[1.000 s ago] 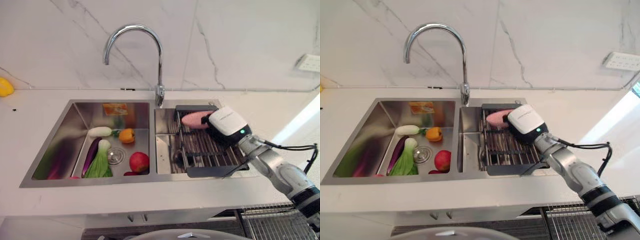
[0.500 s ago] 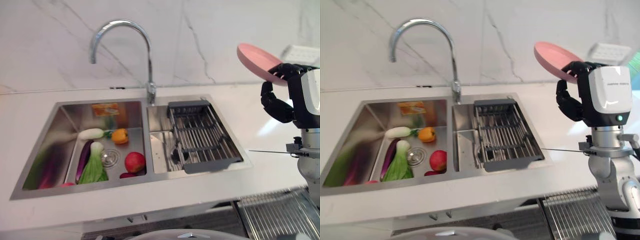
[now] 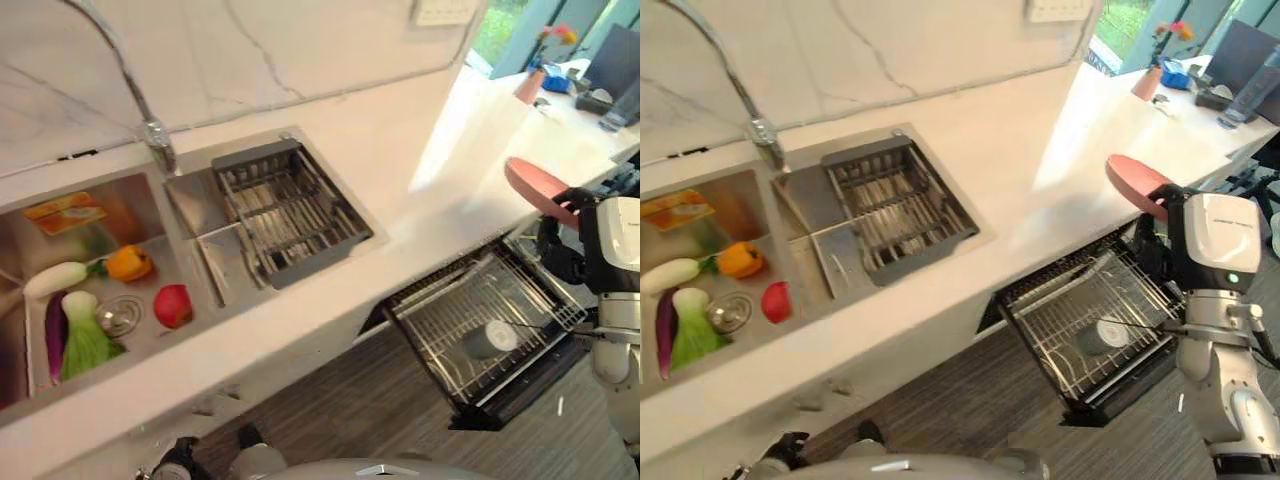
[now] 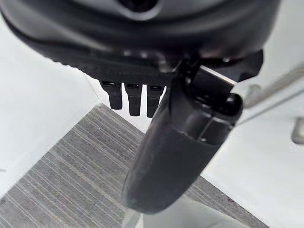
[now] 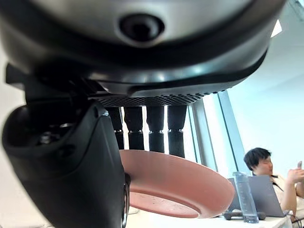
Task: Place the dishes in the dishwasher.
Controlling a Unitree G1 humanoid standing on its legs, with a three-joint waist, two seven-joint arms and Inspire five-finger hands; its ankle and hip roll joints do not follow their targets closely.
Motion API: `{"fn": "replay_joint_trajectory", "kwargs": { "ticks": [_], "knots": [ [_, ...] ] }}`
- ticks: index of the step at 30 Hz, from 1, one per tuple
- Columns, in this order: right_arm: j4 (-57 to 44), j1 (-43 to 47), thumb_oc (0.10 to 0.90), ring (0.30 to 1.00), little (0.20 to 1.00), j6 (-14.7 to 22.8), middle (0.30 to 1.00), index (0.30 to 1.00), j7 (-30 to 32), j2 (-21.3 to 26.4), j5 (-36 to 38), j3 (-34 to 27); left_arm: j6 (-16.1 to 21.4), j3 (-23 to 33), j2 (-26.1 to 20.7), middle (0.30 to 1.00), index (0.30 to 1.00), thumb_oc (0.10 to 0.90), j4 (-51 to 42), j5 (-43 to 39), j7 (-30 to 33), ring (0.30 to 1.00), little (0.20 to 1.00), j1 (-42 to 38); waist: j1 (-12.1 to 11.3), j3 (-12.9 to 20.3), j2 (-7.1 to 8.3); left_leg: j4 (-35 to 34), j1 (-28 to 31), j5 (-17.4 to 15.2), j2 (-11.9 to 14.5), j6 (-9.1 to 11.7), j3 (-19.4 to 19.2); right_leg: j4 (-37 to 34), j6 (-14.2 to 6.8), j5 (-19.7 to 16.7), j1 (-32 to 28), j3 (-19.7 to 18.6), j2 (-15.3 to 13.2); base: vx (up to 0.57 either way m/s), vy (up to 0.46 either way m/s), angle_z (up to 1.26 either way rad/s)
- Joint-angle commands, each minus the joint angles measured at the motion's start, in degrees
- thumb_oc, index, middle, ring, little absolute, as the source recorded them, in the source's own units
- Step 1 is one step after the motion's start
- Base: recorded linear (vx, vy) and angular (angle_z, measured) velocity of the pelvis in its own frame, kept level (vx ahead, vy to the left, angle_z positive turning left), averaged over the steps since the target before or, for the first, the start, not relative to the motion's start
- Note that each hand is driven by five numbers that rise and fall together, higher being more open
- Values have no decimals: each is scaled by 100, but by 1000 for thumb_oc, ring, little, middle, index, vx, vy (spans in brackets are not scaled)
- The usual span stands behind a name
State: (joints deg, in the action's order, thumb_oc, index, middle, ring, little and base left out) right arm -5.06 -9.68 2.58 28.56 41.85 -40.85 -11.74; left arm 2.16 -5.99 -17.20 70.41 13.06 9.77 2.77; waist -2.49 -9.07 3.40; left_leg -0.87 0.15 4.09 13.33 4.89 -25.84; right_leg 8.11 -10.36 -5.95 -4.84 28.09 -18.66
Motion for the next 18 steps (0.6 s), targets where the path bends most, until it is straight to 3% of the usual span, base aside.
{"fn": "replay_joint_trajectory", "kwargs": {
  "ticks": [1,3,4,6,7,10,12,13,14,15,16,18],
  "knots": [
    [-314,814,400,300,300,48,300,300,351,408,12,-248,135,-11,35,900,900,800,-227,-301,34,900,900,89,-222,424,195,-87,-529,-126,-303,-235,86,-169,-377,324,-274,-87,-184,-146,-310,-105],
    [-17,980,400,300,300,144,300,300,263,487,77,133,160,-27,76,900,900,800,-172,-294,74,900,900,84,-343,433,169,42,-582,3,-29,-70,-25,-662,-275,595,-390,141,61,-126,-392,-97],
    [5,1020,400,300,300,257,300,300,122,488,104,436,166,-18,154,900,900,800,-106,-313,44,900,900,66,-331,408,135,123,-648,225,251,118,-32,-1041,-152,773,-474,20,412,-111,-419,-61],
    [117,989,400,300,300,314,300,300,47,489,151,590,173,26,189,900,900,800,-47,-361,49,900,900,49,-314,387,88,142,-662,353,412,224,-37,-1201,-77,839,-528,-10,621,-100,-368,-32],
    [273,1017,400,300,300,393,300,300,-56,472,241,883,163,44,236,900,900,800,33,-433,70,900,900,16,-269,294,-9,208,-714,532,657,362,66,-1263,88,1007,-566,-95,910,-112,-338,-2],
    [421,1135,400,300,300,478,300,300,-161,533,237,1214,161,58,325,900,900,800,136,-423,73,900,900,67,-191,254,-140,236,-723,631,843,445,213,-1286,252,1173,-591,-149,1168,-74,-234,0],
    [670,1356,400,300,300,521,300,300,-212,580,240,1530,176,2,404,900,900,800,171,-410,68,900,900,84,-254,183,-211,326,-821,615,851,483,654,-1306,359,1279,-620,-236,1286,-99,-179,7],
    [963,1520,400,300,300,539,300,300,-259,622,285,1785,204,-73,494,900,900,800,197,-499,61,900,900,112,-451,81,-259,317,-1009,637,671,413,1283,-1311,427,1212,-591,-210,1316,-129,-136,10],
    [986,1546,400,300,300,544,300,300,-248,625,286,1808,205,-66,498,900,900,800,197,-501,61,900,900,112,-420,80,-265,328,-1027,635,668,412,1311,-1311,427,1216,-596,-187,1321,-96,-123,18],
    [1164,1612,400,300,300,545,300,300,-256,650,300,1936,217,-105,544,900,900,800,214,-550,40,900,900,144,-484,54,-286,276,-1068,613,559,409,1646,-1309,457,1232,-637,-196,1353,14,-77,14],
    [1250,1607,400,300,300,543,300,300,-270,674,301,1973,218,-129,559,900,900,800,229,-559,17,900,900,172,-511,42,-304,220,-1092,635,506,413,1765,-1306,478,1238,-658,-178,1370,14,-93,3],
    [1531,1609,400,300,300,489,300,300,-265,735,249,2028,196,-209,556,900,900,800,235,-471,-37,900,900,234,-468,73,-375,77,-1071,751,553,411,1636,-1311,507,1266,-679,-77,1404,30,-27,10]
  ]
}}
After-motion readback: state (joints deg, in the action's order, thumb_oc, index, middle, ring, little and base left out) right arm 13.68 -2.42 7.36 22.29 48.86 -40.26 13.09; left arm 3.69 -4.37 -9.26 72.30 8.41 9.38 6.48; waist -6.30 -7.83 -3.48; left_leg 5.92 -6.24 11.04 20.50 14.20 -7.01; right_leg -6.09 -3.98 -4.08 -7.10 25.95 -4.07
